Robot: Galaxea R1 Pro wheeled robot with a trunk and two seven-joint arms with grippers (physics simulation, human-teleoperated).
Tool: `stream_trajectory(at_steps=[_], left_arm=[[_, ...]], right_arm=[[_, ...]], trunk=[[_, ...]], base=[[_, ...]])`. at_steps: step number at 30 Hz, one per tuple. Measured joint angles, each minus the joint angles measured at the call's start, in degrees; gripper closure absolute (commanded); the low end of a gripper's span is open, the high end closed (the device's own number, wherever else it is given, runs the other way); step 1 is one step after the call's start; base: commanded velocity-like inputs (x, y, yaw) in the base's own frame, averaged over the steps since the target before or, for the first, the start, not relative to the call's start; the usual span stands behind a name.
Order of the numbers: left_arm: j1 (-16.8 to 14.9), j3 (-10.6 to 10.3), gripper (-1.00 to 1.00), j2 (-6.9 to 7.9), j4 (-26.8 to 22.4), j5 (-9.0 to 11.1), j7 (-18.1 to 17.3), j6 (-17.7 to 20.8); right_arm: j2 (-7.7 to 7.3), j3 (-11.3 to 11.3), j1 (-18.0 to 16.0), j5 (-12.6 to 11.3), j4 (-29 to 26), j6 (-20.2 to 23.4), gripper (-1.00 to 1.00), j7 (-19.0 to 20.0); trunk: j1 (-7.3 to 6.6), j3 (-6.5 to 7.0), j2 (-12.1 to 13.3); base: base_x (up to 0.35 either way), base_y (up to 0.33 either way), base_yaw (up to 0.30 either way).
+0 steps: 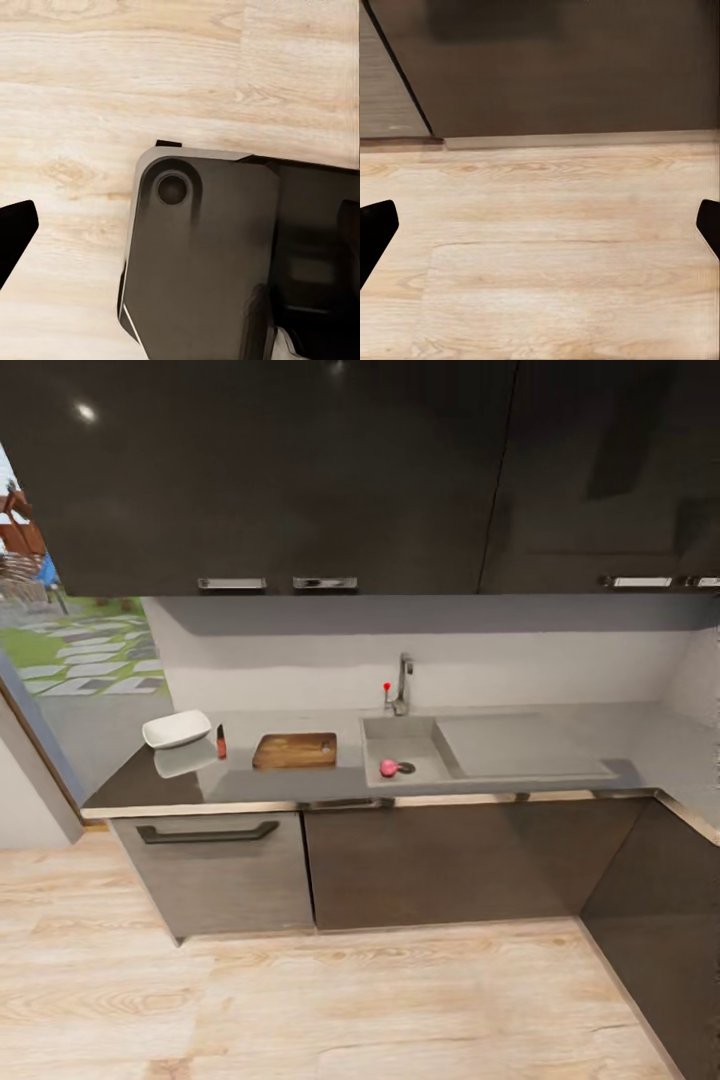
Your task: In the kitchen, take the Vidalia onion out of the sink, dice it on the chopping board with the paring knife, put the diced onion into the bowl on the countertop, then place both the paring knife and the chopping board into the sink.
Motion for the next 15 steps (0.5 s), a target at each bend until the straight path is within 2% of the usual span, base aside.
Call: stream_trajectory(at_steps=[15], left_arm=[[0.0, 0.0, -1.0, 0.0, 0.1, 0.0, 0.0, 0.0]], right_arm=[[0.0, 0.0, 0.0, 0.0, 0.0, 0.0, -1.0, 0.0]], trunk=[[-0.01, 1.17, 0.0]], base=[[0.014, -0.318, 0.0]])
